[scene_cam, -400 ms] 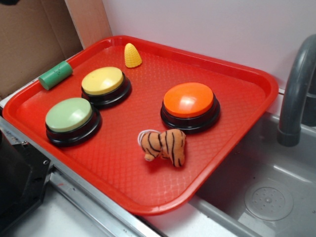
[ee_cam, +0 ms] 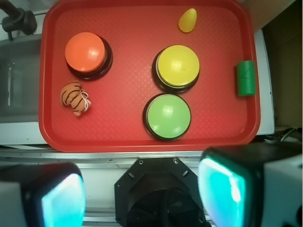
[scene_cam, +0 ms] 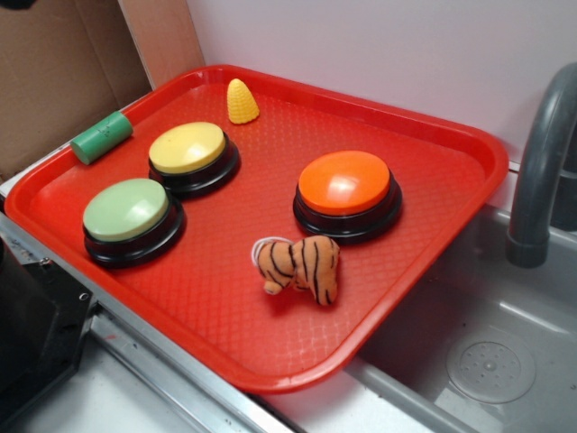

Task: Push the orange button.

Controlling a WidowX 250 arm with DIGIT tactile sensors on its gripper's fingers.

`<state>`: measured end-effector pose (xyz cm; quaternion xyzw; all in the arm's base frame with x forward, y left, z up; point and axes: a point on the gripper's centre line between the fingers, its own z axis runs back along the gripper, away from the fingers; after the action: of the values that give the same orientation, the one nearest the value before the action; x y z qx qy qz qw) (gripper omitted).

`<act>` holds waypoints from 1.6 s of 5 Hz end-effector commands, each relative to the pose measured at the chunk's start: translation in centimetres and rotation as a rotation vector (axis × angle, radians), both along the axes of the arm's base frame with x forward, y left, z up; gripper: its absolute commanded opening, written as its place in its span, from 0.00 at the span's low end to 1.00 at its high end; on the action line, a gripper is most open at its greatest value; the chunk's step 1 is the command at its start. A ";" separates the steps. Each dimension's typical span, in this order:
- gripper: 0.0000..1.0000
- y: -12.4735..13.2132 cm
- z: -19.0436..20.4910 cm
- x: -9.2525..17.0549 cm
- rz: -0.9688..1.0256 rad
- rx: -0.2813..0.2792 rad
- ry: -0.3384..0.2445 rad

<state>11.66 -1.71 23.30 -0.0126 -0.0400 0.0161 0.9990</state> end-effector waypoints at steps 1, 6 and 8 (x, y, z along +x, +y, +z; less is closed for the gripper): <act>1.00 -5.0 -5.1 7.2 -0.270 0.178 0.024; 1.00 -9.5 -18.4 15.6 -0.306 0.072 0.070; 1.00 -8.3 -17.5 15.2 -0.315 0.070 0.071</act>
<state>26.67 -10.14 4.99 0.0185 0.0112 -0.1462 0.9890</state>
